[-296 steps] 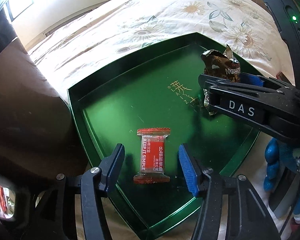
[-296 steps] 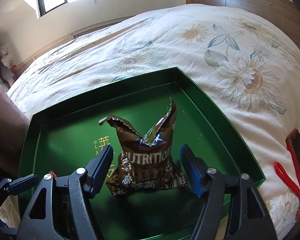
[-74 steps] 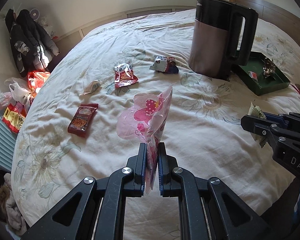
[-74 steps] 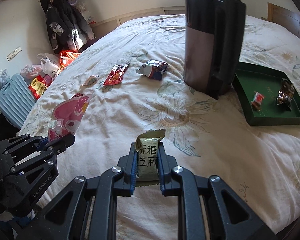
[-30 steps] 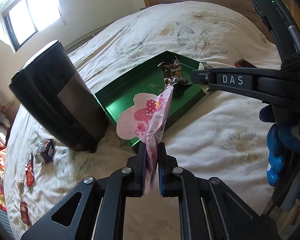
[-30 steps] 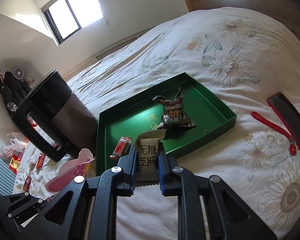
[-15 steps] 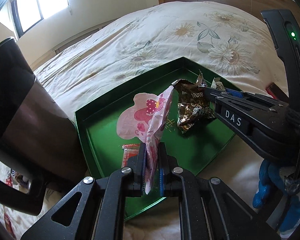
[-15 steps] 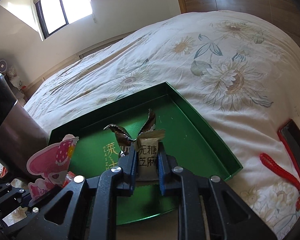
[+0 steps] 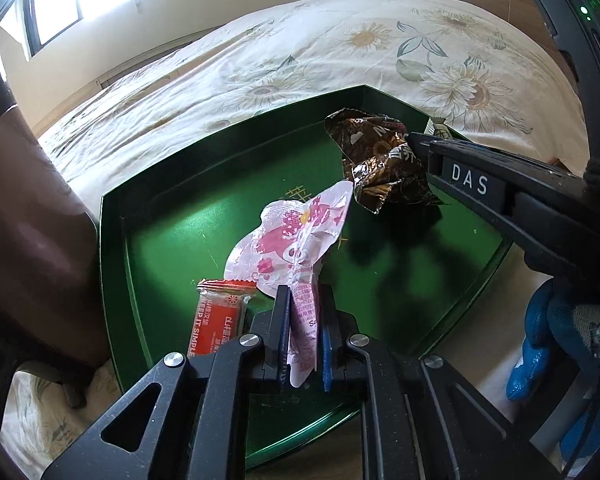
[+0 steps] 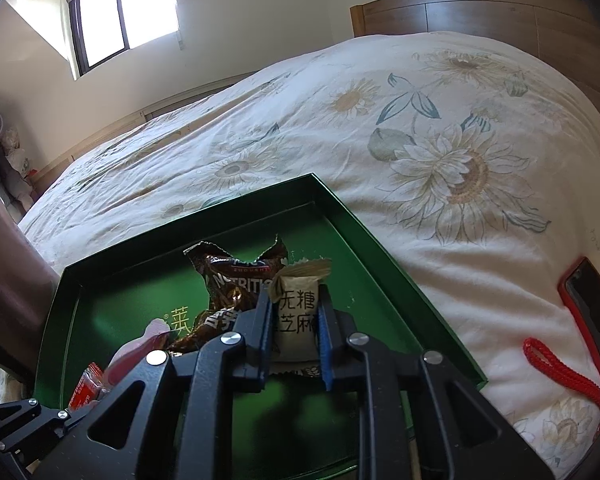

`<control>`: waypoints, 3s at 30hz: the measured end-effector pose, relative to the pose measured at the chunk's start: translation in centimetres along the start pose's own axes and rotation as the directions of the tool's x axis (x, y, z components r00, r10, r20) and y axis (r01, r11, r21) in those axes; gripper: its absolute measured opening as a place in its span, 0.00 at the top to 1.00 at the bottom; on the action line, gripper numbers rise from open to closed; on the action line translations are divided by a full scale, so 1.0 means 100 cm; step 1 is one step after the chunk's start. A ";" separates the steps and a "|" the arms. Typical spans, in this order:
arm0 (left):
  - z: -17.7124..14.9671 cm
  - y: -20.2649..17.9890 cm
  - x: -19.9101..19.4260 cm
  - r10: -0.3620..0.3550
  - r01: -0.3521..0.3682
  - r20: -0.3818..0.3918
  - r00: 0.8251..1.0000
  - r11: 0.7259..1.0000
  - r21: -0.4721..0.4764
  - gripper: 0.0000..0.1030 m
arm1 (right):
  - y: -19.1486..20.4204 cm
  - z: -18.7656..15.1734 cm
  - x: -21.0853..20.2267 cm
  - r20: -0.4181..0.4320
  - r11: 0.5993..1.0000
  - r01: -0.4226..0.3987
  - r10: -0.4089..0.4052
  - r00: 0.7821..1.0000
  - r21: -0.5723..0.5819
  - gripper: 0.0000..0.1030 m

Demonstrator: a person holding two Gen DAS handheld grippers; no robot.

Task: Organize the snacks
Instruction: 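Carry the pink packet and green pastry into the green tray and release, then withdraw both open tools from the tray toward the snacks on the bed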

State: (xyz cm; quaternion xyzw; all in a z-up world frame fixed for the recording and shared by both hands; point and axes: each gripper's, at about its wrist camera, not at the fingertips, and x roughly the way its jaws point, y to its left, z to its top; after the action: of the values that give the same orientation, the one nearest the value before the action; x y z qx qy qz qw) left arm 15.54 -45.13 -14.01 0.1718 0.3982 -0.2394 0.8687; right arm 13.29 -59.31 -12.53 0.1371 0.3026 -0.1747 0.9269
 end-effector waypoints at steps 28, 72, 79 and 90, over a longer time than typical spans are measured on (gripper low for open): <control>-0.007 0.005 -0.021 0.048 -0.046 0.061 0.997 0.998 -0.038 0.46 | -0.010 -0.008 -0.008 0.025 0.998 0.002 -0.004 1.000 0.068 0.03; -0.143 0.153 -0.242 0.191 -0.173 0.116 0.975 0.974 -0.144 0.29 | 0.114 -0.066 -0.222 -0.023 0.999 -0.050 0.050 0.998 -0.016 0.00; -0.169 0.184 -0.268 0.240 -0.213 0.115 0.964 0.955 -0.207 0.28 | 0.145 -0.076 -0.240 -0.025 0.996 -0.069 0.068 0.997 -0.057 0.00; -0.214 0.223 -0.299 0.290 -0.247 0.109 0.951 0.922 -0.299 0.28 | 0.192 -0.103 -0.265 -0.044 0.985 -0.083 0.077 0.996 -0.152 0.00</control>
State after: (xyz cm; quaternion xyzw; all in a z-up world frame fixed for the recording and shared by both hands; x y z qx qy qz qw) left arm -2.13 -7.85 -1.80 0.0807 0.3339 -0.0710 0.9365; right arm -4.18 -31.88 -1.62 0.0807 0.3269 -0.1111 0.9350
